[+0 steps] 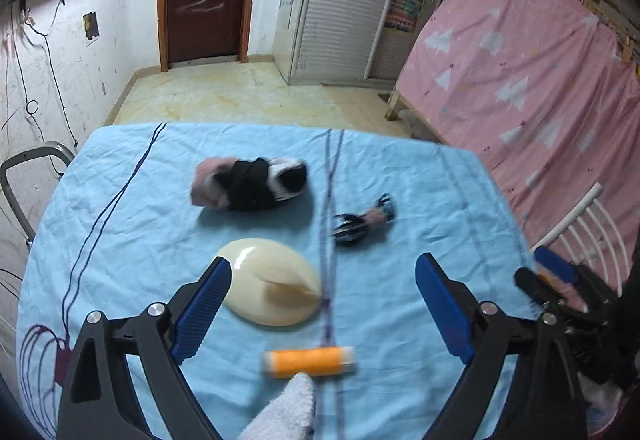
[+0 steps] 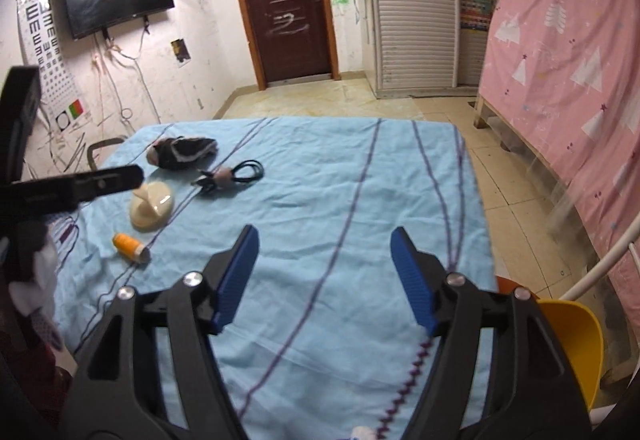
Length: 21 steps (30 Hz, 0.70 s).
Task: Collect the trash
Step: 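Grasp the cream round disc with left gripper while right gripper grasps black cable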
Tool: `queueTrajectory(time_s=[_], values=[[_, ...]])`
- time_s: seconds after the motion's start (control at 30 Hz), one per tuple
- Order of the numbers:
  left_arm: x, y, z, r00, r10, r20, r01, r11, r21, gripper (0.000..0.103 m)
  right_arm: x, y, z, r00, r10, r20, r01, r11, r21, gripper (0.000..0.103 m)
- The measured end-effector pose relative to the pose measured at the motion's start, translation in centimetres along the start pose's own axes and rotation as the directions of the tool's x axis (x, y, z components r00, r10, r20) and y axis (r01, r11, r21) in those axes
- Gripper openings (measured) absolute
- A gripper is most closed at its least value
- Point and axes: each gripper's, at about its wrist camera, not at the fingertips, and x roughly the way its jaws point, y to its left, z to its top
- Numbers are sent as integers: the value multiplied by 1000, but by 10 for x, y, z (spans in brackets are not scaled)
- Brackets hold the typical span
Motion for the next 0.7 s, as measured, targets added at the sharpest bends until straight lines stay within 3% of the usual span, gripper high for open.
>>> queueTrajectory(time_s=[0.3,0.7], values=[[37,20,-4,994,-36,-108,46,995,86,85,20,20,10,1000,13,-27,-14,999,-37,68],[54,17,-5,993,-26,-116,47,983,178,85,44,42,20,998,32,-60,-36,997,-71,75]])
